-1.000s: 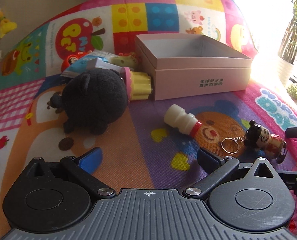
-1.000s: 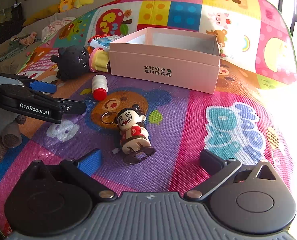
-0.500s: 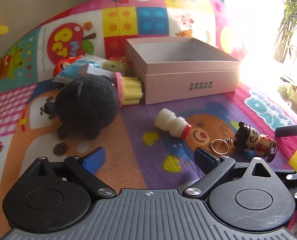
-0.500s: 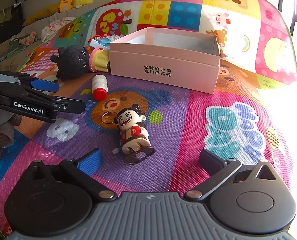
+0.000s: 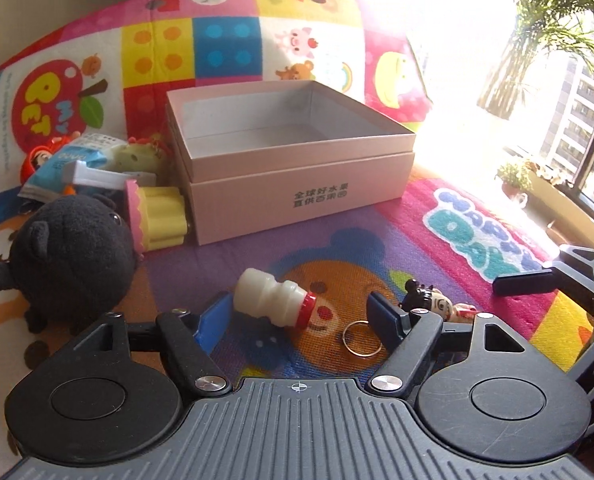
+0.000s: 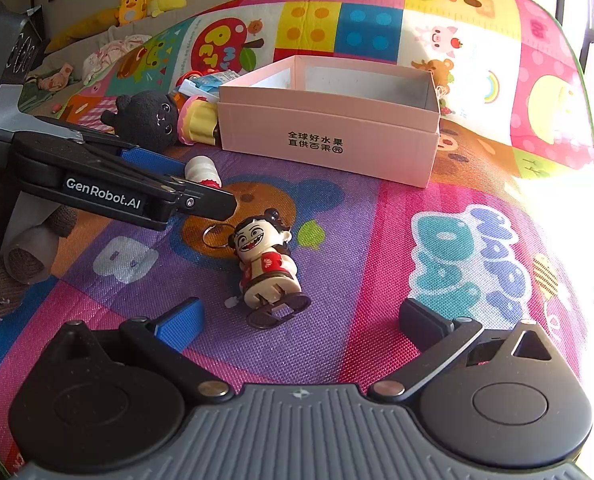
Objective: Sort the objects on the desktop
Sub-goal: 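Move the left tool down toward the white bottle on the mat, then close the left tool on the white bottle while the right tool grasps the figurine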
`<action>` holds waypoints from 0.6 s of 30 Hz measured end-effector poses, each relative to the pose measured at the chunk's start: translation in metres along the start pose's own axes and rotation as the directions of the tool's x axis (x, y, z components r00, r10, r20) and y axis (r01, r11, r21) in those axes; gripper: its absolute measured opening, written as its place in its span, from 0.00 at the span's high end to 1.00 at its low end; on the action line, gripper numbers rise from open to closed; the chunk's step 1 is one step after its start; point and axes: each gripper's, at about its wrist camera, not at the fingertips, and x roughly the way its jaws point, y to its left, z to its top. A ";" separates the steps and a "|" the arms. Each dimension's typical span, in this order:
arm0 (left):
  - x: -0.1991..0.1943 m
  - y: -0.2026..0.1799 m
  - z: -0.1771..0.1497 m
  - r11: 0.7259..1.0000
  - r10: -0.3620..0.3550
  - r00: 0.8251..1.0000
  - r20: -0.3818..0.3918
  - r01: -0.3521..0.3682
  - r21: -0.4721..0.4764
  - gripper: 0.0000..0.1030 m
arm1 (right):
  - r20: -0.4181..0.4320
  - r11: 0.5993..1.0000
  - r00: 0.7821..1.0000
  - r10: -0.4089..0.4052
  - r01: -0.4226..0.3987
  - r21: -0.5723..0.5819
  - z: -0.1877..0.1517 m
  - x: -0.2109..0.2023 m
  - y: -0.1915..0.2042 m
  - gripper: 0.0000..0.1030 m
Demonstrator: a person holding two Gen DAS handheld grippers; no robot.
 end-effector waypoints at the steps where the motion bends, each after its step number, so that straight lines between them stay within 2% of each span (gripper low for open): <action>1: -0.002 -0.001 -0.001 1.000 -0.018 1.000 0.000 0.018 -0.006 0.23 | 0.000 1.000 1.000 0.000 0.000 0.000 0.000 0.000 0.000 0.00; 3: -0.005 -0.003 -0.002 1.000 -0.027 1.000 0.007 0.027 0.002 0.23 | 0.000 1.000 1.000 0.000 0.000 0.000 0.000 0.000 0.000 0.00; 6: -0.004 -0.003 -0.002 0.999 0.030 0.999 0.019 -0.031 0.026 0.26 | 0.000 1.000 1.000 0.000 0.000 0.000 0.000 0.000 0.000 0.00; 9: 0.002 0.003 -0.002 0.996 0.087 0.996 0.005 -0.087 0.009 0.35 | 0.000 1.000 1.000 0.000 0.000 0.000 0.000 0.000 0.000 0.00; 12: 0.002 0.003 -0.004 0.995 0.102 0.995 0.008 -0.102 0.010 0.45 | -0.001 1.000 1.000 -0.001 0.001 -0.005 0.000 0.001 0.000 0.00; 13: 0.001 0.002 -0.004 0.994 0.104 0.995 0.011 -0.104 0.016 0.51 | -0.004 1.000 1.000 -0.001 0.001 -0.011 0.001 0.001 0.001 0.00; 15: -0.004 0.000 -0.004 0.993 0.115 0.993 0.023 -0.115 0.021 0.51 | 0.000 0.999 1.000 -0.004 0.004 -0.040 0.004 0.001 0.004 0.00; 17: -0.010 0.000 -0.006 0.992 0.126 0.991 0.037 -0.127 0.021 0.51 | 0.015 0.997 1.000 -0.004 0.005 -0.073 0.010 -0.001 0.009 0.03; 18: -0.013 0.001 -0.007 0.991 0.129 0.991 0.040 -0.129 0.017 0.51 | 0.018 0.996 1.000 0.002 0.000 -0.084 0.013 -0.002 0.012 0.10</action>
